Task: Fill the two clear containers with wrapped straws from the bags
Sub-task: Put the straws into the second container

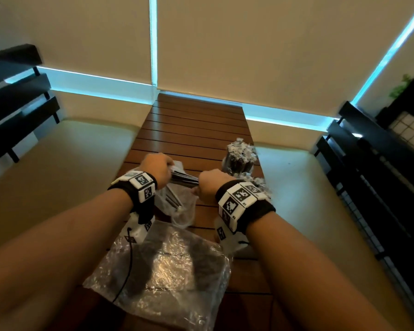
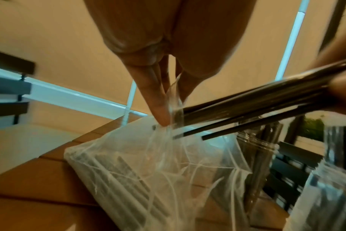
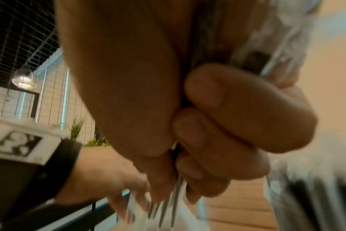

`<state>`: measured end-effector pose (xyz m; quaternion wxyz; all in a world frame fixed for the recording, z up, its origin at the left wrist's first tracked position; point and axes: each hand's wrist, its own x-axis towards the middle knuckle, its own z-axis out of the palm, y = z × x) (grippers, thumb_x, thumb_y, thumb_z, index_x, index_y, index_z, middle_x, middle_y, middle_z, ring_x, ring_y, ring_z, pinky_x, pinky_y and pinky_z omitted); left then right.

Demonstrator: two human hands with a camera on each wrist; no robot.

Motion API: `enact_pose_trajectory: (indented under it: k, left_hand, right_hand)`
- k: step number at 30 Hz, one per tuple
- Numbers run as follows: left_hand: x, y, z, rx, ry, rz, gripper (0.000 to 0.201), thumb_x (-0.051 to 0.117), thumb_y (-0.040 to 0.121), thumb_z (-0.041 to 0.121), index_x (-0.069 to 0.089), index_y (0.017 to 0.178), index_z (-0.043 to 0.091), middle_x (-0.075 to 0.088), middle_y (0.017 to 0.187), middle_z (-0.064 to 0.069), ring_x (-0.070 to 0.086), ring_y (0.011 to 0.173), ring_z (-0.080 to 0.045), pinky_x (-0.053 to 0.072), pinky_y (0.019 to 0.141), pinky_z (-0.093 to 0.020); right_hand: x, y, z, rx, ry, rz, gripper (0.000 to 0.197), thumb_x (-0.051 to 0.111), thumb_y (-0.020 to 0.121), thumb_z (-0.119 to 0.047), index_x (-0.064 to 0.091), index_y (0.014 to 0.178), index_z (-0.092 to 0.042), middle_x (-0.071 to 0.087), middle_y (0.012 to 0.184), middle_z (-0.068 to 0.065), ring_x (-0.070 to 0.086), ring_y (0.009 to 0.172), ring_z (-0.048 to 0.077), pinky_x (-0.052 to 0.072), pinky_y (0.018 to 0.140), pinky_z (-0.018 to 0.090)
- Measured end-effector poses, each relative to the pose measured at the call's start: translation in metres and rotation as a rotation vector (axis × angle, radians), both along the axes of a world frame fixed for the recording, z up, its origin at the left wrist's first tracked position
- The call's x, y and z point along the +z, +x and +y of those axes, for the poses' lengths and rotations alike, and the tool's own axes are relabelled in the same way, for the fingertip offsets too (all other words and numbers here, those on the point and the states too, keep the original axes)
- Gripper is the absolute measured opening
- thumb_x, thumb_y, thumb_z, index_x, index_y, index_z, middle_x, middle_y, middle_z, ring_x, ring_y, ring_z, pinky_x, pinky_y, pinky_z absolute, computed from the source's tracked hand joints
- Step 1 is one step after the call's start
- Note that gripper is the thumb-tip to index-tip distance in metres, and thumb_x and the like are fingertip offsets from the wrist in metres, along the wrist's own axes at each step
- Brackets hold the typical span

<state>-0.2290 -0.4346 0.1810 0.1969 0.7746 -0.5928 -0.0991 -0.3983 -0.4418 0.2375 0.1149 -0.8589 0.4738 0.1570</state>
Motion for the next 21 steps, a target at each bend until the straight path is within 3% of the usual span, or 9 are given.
enact_pose_trajectory:
  k: [3,6,9,12,15,18,20,21]
  left_hand:
    - [0.0,-0.001,-0.004,0.089,0.039,0.05,0.024,0.059,0.093,0.02,0.073,0.111,0.015,0.071,0.11,-0.012,0.065,0.1,-0.03,0.054,0.088,-0.035]
    - [0.003,-0.011,-0.004,0.106,0.126,0.004,0.027,0.058,0.091,0.019,0.071,0.115,0.014,0.07,0.112,-0.014,0.065,0.1,-0.032,0.055,0.086,-0.037]
    - [0.01,-0.025,-0.001,0.048,0.265,-0.045,0.047,0.059,0.09,0.023,0.055,0.135,0.012,0.061,0.13,-0.014,0.06,0.113,-0.032,0.053,0.09,-0.036]
    - [0.025,-0.046,0.002,-0.02,0.212,0.012,0.063,0.058,0.085,0.019,0.041,0.145,0.013,0.057,0.133,-0.016,0.06,0.111,-0.032,0.054,0.089,-0.037]
    - [0.055,-0.07,0.006,-0.163,0.048,0.309,0.063,0.061,0.077,0.012,0.048,0.139,0.012,0.06,0.127,-0.013,0.059,0.111,-0.026,0.051,0.089,-0.036]
    - [0.09,-0.087,0.018,-0.365,-0.041,0.853,0.048,0.062,0.06,0.008,0.061,0.107,-0.001,0.066,0.099,-0.012,0.061,0.092,-0.024,0.052,0.08,-0.038]
    - [0.105,-0.094,0.025,-0.391,-0.061,1.165,0.04,0.065,0.067,0.005,0.058,0.107,-0.003,0.067,0.098,-0.009,0.063,0.091,-0.024,0.053,0.079,-0.037]
    - [0.109,-0.098,0.027,-0.371,-0.085,1.236,0.036,0.067,0.076,0.008,0.059,0.109,-0.003,0.068,0.099,-0.007,0.064,0.092,-0.023,0.052,0.077,-0.036]
  right_hand:
    - [0.037,-0.031,0.01,0.046,-0.026,0.041,0.033,0.046,0.103,-0.037,0.056,0.106,-0.006,0.051,0.083,0.004,0.051,0.082,0.024,0.04,0.07,0.03]
    - [0.068,-0.061,0.018,0.045,-0.063,0.019,0.033,0.044,0.103,-0.041,0.051,0.096,-0.009,0.046,0.072,0.0,0.05,0.073,0.019,0.039,0.069,0.029]
    - [0.085,-0.083,0.021,0.025,-0.097,-0.121,0.033,0.042,0.103,-0.041,0.055,0.1,-0.01,0.052,0.077,0.0,0.049,0.067,0.012,0.038,0.059,0.025]
    - [0.076,-0.088,0.018,-0.014,-0.143,-0.324,0.037,0.042,0.102,-0.044,0.056,0.111,-0.011,0.06,0.093,0.004,0.057,0.08,0.017,0.041,0.065,0.028]
    - [0.048,-0.084,0.015,-0.073,-0.224,-0.556,0.034,0.044,0.101,-0.045,0.05,0.109,-0.013,0.06,0.093,0.003,0.058,0.08,0.021,0.044,0.068,0.034]
    - [0.022,-0.074,0.017,-0.114,-0.226,-0.741,0.03,0.046,0.101,-0.04,0.046,0.117,-0.014,0.06,0.09,0.002,0.058,0.075,0.022,0.05,0.068,0.04]
    - [0.009,-0.064,0.02,-0.135,-0.252,-0.851,0.032,0.046,0.101,-0.029,0.038,0.129,-0.018,0.065,0.094,0.005,0.064,0.078,0.024,0.054,0.071,0.044]
    - [0.006,-0.057,0.021,-0.134,-0.279,-0.875,0.036,0.046,0.1,-0.025,0.032,0.133,-0.018,0.066,0.095,0.007,0.065,0.079,0.026,0.056,0.071,0.048]
